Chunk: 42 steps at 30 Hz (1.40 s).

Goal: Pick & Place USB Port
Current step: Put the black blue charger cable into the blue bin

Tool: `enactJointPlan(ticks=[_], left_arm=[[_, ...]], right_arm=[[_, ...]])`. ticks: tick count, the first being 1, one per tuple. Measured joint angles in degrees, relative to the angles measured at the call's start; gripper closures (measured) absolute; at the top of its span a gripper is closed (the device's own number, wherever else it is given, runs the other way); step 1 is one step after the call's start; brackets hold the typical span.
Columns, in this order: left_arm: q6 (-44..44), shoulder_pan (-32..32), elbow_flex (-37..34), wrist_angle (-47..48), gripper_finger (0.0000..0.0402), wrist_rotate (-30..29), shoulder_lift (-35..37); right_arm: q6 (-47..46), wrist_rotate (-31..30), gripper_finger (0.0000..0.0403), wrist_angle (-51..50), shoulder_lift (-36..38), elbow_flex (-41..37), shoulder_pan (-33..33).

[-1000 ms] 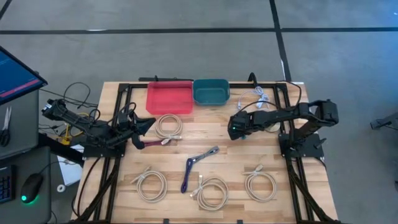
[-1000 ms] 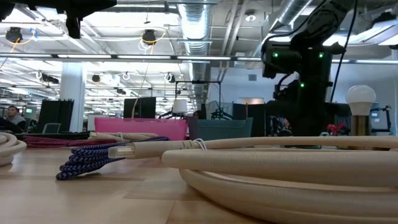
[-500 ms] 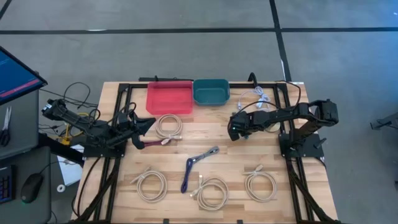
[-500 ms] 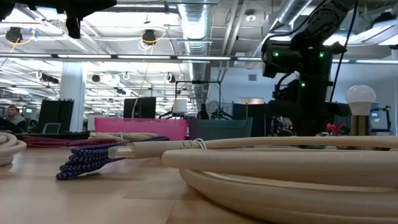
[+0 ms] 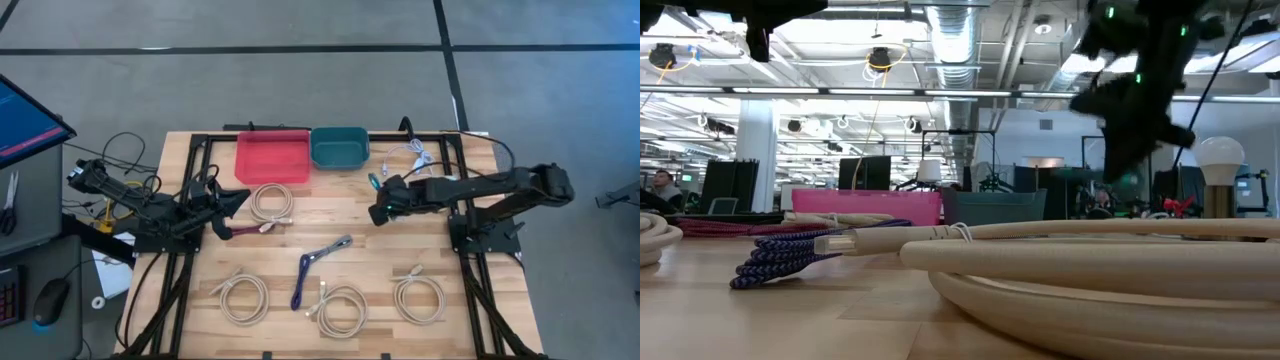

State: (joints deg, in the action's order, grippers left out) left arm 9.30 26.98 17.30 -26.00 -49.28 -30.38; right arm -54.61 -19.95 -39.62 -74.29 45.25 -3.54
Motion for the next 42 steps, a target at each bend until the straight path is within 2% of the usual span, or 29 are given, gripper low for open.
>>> enactJointPlan(ticks=[6, 12, 18, 32, 42], left_arm=[[0.0, 0.0, 0.0, 0.0, 0.0385, 0.0, 0.0], [0.0, 0.0, 0.0, 0.0, 0.0385, 0.0, 0.0], [0.0, 0.0, 0.0, -0.2, 0.0385, 0.0, 0.0], [0.0, 0.0, 0.0, -0.3, 0.0385, 0.0, 0.0], [0.0, 0.0, 0.0, -0.3, 0.0385, 0.0, 0.0]], right_arm=[[9.0, -3.6, 0.0401, -4.5, 3.2, 8.6, 1.3], [18.2, -5.7, 0.0402, -9.3, 1.8, 17.5, -0.2], [26.1, -5.6, 0.0402, -10.0, -0.7, 20.5, -3.9], [47.9, -0.8, 0.0403, -7.6, -15.0, 31.7, -14.5], [56.7, 2.8, 0.0403, -7.3, -26.4, 40.4, -22.1]])
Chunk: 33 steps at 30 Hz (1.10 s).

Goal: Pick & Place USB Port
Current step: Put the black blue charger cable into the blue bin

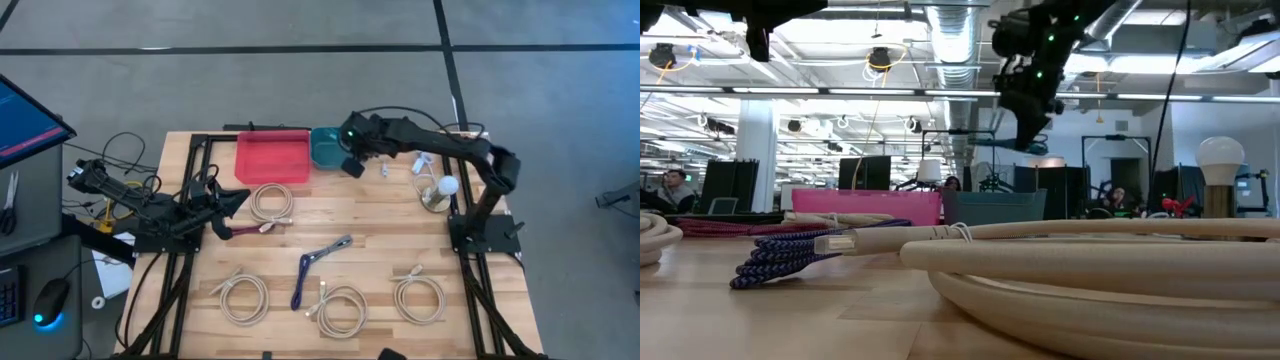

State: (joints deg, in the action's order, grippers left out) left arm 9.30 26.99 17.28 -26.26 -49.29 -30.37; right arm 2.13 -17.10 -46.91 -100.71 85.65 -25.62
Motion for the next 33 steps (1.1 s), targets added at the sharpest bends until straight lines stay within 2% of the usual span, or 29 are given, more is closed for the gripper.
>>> enactJointPlan(ticks=[14, 23, 33], left_arm=[[0.0, 0.0, 0.0, 0.0, 0.0385, 0.0, 0.0], [0.0, 0.0, 0.0, 0.0, 0.0385, 0.0, 0.0], [0.0, 0.0, 0.0, 0.0, 0.0385, 0.0, 0.0]], right_arm=[[4.4, 3.7, 0.0403, 2.1, -10.1, 3.5, -3.9], [4.9, 3.7, 0.0403, 6.7, -13.0, 3.6, -4.5], [4.9, 3.6, 0.0403, 6.7, -13.1, 3.5, -5.5]])
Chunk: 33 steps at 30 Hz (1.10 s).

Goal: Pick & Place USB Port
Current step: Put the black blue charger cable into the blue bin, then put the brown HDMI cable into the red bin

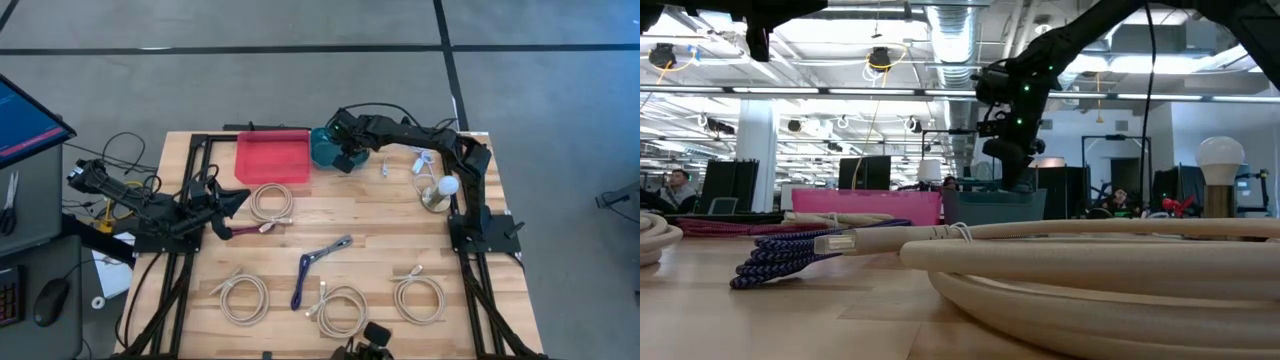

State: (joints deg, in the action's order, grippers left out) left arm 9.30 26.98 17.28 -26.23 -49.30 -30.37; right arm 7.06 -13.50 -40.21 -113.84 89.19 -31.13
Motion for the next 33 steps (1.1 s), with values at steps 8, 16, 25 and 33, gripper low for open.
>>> enactJointPlan(ticks=[8, 16, 25, 33], left_arm=[[0.0, 0.0, 0.0, 0.0, 0.0385, 0.0, 0.0], [0.0, 0.0, 0.0, 0.0, 0.0385, 0.0, 0.0], [0.0, 0.0, 0.0, 0.0, 0.0385, 0.0, 0.0], [0.0, 0.0, 0.0, 0.0, 0.0385, 0.0, 0.0]], right_arm=[[0.0, 0.0, 0.0388, 0.0, 0.0, 0.0, -0.2], [0.0, 0.0, 0.0367, 0.0, 0.0, 0.0, 0.0], [0.0, 0.0, 0.0343, 0.1, 0.0, 0.0, 0.0], [2.9, 0.0, 0.0332, 0.4, 1.8, 0.0, 0.8]])
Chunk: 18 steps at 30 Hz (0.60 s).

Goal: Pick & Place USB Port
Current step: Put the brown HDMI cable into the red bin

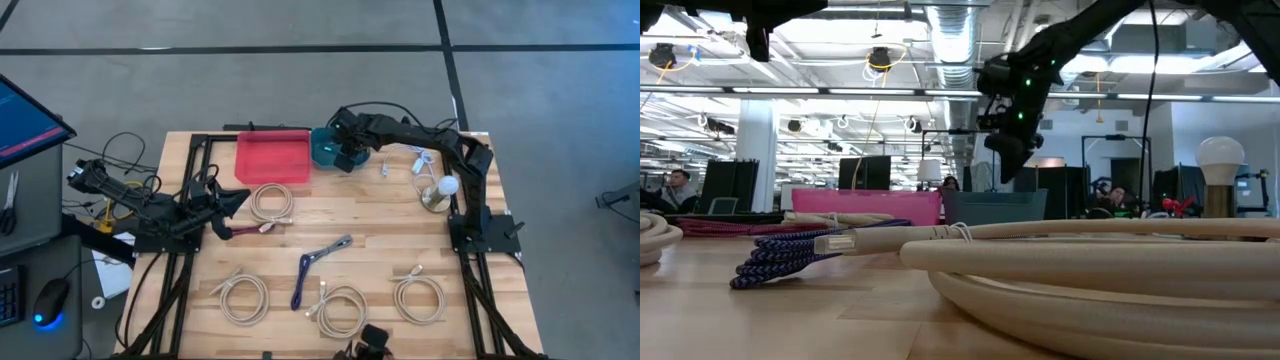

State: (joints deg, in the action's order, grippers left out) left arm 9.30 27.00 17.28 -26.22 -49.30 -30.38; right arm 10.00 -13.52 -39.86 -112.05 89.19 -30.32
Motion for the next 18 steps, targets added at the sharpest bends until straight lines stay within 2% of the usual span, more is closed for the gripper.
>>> enactJointPlan(ticks=[5, 10, 18], left_arm=[[0.0, 0.0, 0.0, 0.0, 0.0385, 0.0, 0.0], [0.0, 0.0, 0.0, 0.0, 0.0385, 0.0, 0.0], [0.0, 0.0, 0.0, 0.0, 0.0385, 0.0, 0.0]], right_arm=[[1.1, 0.4, 0.0332, -0.3, 5.3, 0.0, 2.0], [1.0, 5.2, 0.0332, -1.2, 12.6, 0.0, 5.5], [-4.5, 8.9, 0.0332, -2.8, 24.8, 0.0, 12.5]])
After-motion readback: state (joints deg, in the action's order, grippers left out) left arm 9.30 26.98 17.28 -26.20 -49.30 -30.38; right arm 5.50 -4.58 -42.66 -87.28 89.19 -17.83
